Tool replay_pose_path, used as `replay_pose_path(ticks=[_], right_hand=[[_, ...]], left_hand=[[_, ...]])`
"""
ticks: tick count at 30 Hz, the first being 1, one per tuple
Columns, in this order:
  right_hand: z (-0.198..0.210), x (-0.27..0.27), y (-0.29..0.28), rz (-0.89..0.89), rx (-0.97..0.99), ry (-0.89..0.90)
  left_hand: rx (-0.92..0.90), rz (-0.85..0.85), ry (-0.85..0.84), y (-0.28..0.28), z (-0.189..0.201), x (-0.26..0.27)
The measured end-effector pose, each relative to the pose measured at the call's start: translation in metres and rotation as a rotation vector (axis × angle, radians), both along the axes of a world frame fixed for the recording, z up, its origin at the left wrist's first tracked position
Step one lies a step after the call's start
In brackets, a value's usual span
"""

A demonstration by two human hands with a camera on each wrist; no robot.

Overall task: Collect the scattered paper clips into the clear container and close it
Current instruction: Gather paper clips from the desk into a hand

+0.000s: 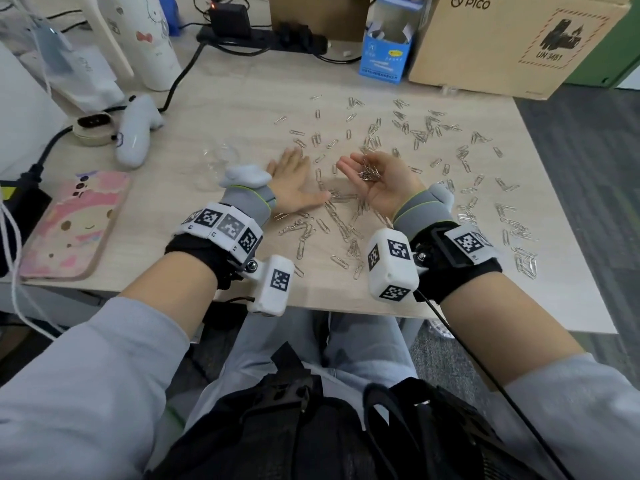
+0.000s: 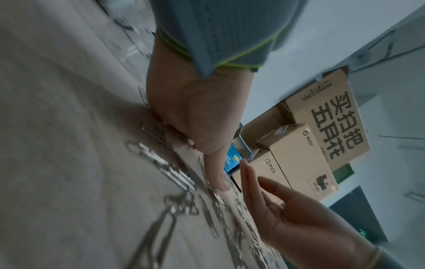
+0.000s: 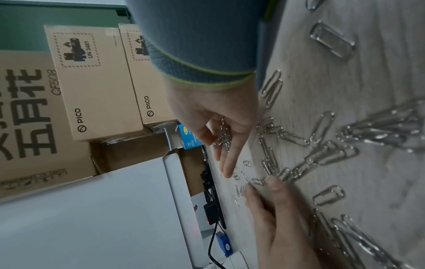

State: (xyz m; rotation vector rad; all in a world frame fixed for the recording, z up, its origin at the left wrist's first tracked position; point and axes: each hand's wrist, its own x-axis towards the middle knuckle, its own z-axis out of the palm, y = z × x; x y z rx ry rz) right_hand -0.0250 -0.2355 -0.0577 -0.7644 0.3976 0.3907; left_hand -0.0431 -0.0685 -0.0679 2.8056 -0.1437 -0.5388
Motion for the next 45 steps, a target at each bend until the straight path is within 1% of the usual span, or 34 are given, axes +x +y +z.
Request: replay_pose_path(ticks=[6, 9, 12, 16, 19, 21, 25, 27, 29, 34, 40, 42, 45], right_hand=[[0.0, -0.007, -0.016, -0.035, -0.037, -0.039], [-0.002, -0.01, -0.021, -0.055, -0.03, -0.03], [-0.001, -0.016, -0.027, -0.067, -0.021, -0.051], [-0.001, -0.02, -0.034, -0.077, -0.017, -0.058], [-0.001, -0.022, -0.038, -0.091, 0.004, -0.061], [-0.001, -0.023, -0.039, -0.091, 0.008, -0.062], [-0.002, -0.024, -0.042, -0.094, 0.009, -0.047], [-0.002, -0.023, -0.043, -0.096, 0.016, -0.041], [-0.002, -0.023, -0.042, -0.1, 0.024, -0.04], [-0.003, -0.021, -0.039, -0.096, 0.011, -0.036], [-0.003, -0.019, -0.035, -0.072, -0.02, -0.001], [-0.004, -0.019, -0.035, -0.068, -0.024, 0.007], [-0.005, -0.017, -0.035, -0.061, -0.015, 0.008]], left_hand=[[-0.042, -0.234, -0.004, -0.028, -0.006, -0.008], [-0.062, -0.206, -0.049, -0.033, -0.007, -0.007], [0.016, -0.168, -0.028, -0.038, -0.007, -0.011], [0.139, -0.264, 0.046, -0.045, -0.004, -0.024], [0.138, -0.272, -0.006, -0.048, -0.007, -0.031], [0.098, -0.236, -0.083, -0.05, -0.01, -0.032], [-0.11, -0.143, -0.204, -0.048, -0.006, -0.026], [-0.197, -0.142, -0.199, -0.044, -0.001, -0.018], [-0.243, -0.148, -0.193, -0.04, 0.003, -0.011], [-0.239, -0.13, -0.215, -0.035, 0.007, -0.003], [-0.246, -0.084, -0.194, -0.033, 0.006, 0.006], [-0.322, -0.042, -0.161, -0.03, 0.007, 0.008], [-0.508, 0.045, -0.042, -0.022, 0.008, 0.013]])
